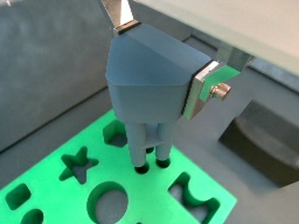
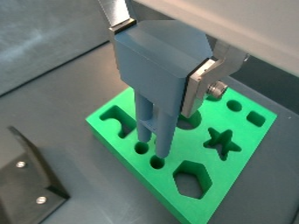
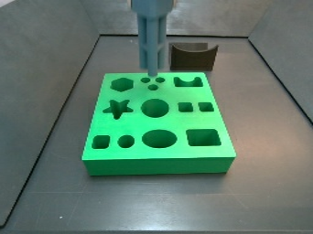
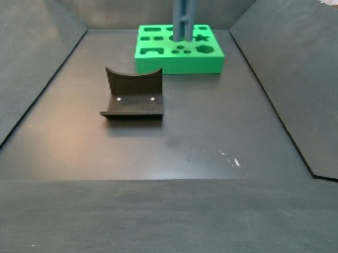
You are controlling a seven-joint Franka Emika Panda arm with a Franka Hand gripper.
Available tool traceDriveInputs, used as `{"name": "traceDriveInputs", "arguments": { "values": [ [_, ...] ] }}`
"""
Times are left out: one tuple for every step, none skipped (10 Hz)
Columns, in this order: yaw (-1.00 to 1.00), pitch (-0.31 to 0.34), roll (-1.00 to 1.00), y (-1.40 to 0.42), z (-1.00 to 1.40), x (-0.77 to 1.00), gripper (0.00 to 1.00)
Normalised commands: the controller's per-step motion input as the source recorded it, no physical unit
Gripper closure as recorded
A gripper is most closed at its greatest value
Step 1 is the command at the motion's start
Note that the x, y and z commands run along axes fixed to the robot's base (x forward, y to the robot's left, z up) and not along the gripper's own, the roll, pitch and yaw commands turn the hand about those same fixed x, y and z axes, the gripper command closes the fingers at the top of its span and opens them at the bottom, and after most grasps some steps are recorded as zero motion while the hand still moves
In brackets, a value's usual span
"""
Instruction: Insert the 3 prong object.
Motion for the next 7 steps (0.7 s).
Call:
{"name": "traceDriveInputs", "arguments": {
  "values": [
    [0.00, 0.000, 0.13, 0.00, -0.45, 0.04, 1.00],
    [0.00, 0.030, 0.12, 0.06, -0.33, 0.12, 1.00],
    [0.00, 0.054, 0.09, 0.21, -0.21, 0.11, 1.00],
    [-0.07, 0.084, 0.07, 0.23, -0.17, 0.23, 1.00],
    [-0.14, 0.051, 0.06, 0.18, -0.23, 0.17, 1.00],
    [-0.14, -0.063, -0.03, 0.00, -0.62, 0.00, 1.00],
    [-0.15, -0.120, -0.13, -0.08, -0.81, 0.00, 1.00]
  ]
}}
